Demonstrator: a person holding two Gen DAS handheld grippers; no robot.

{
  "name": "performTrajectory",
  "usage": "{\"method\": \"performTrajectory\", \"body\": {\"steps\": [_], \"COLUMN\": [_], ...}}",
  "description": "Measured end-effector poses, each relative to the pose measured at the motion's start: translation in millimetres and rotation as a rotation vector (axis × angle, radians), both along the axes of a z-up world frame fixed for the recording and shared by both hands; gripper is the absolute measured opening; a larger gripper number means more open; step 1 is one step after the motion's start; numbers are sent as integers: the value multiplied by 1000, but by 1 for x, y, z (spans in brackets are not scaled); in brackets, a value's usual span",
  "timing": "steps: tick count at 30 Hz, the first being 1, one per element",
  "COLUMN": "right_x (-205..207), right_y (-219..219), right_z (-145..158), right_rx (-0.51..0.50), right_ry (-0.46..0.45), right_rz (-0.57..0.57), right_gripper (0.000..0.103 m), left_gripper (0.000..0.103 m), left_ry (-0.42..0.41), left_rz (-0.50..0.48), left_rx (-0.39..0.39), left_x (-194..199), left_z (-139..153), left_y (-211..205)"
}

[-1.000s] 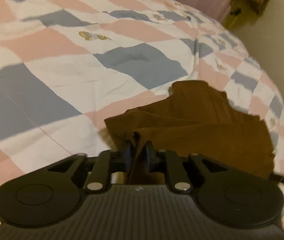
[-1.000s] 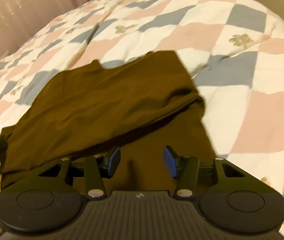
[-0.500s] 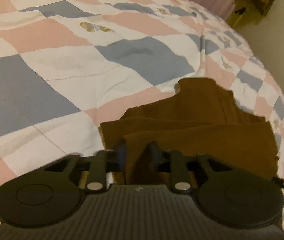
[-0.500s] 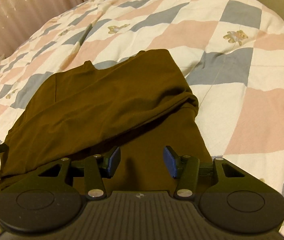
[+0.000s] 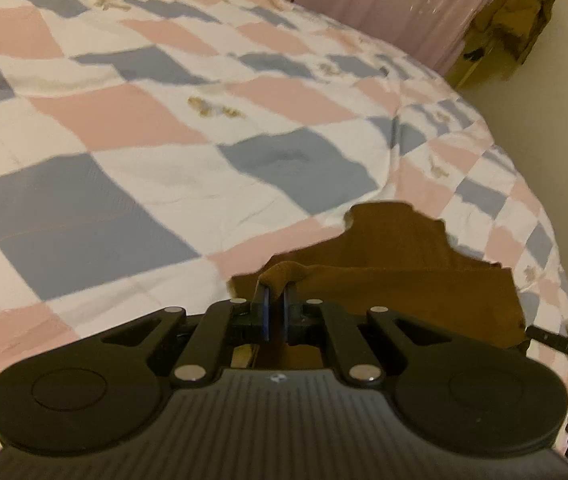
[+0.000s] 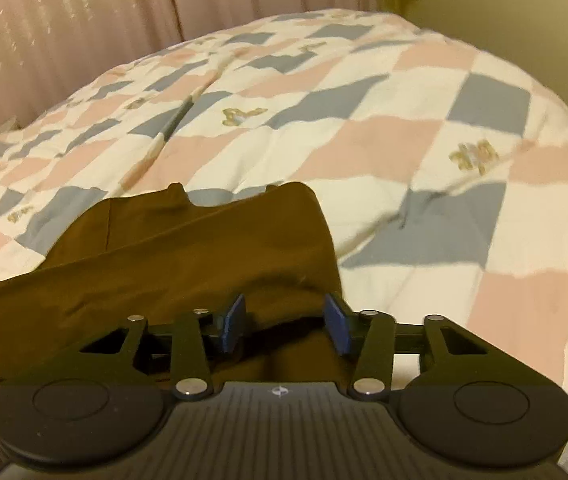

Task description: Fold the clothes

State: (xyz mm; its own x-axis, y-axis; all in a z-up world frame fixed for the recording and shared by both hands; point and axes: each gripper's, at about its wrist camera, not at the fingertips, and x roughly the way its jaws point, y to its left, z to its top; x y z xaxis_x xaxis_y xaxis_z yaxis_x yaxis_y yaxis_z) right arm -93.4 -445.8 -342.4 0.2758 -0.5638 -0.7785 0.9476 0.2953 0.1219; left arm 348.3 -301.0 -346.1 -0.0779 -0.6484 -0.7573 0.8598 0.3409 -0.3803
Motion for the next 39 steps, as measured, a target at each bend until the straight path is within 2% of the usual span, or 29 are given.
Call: {"method": "performTrajectory", "body": {"steps": [2, 4, 8, 14, 15, 16, 17, 21, 24, 25, 27, 30, 32, 35, 36, 39], "right_x": [4, 5, 3, 19, 22, 24, 26, 20, 14, 15, 18, 20, 18, 14, 14, 16], "right_y": [-5, -6, 4, 23, 25, 26, 27, 44, 45, 44, 41, 40, 41, 44, 44, 44], "right_z": [-2, -3, -6, -30, -34, -36, -39, -42, -64, -68, -70, -59, -50, -34, -30, -19], "right_rx": [0, -4, -61, -182, -204, -217, -230, -358, -313, -294, -271, -257, -241, -222, -218, -205], "right_ry": [18, 50, 197, 491, 523, 540, 557, 668, 777, 788, 786, 725, 689, 626, 596, 514], "right_rz": [18, 26, 98, 390, 433, 471, 508, 567, 592, 596, 586, 544, 518, 481, 468, 429], "right_gripper": [31, 31, 32, 32, 29, 17, 1, 0, 1, 1, 23, 39, 42, 42, 42, 42], "left_gripper": [4, 4, 4, 4, 4, 4, 4, 4, 4, 5, 7, 11, 21, 22, 25, 30], "left_ry": [0, 10, 29, 61, 66, 70, 74, 142, 169, 165, 163, 166, 189, 220, 237, 350], "left_rz": [3, 9, 14, 0, 0, 0, -1, 7, 6, 7, 19, 72, 115, 151, 164, 232], "left_rx": [-6, -10, -9, -12, -8, -3, 1, 36, 90, 107, 134, 150, 136, 113, 111, 125], "left_x": [2, 6, 13, 20, 21, 22, 22, 30, 31, 30, 30, 35, 40, 43, 43, 36], "left_z": [1, 3, 9, 20, 20, 20, 20, 13, -1, -6, -20, -31, -32, -28, -28, -37], "left_y": [1, 4, 7, 3, 1, 0, -1, -1, -2, -2, 1, 8, 16, 30, 35, 51]}}
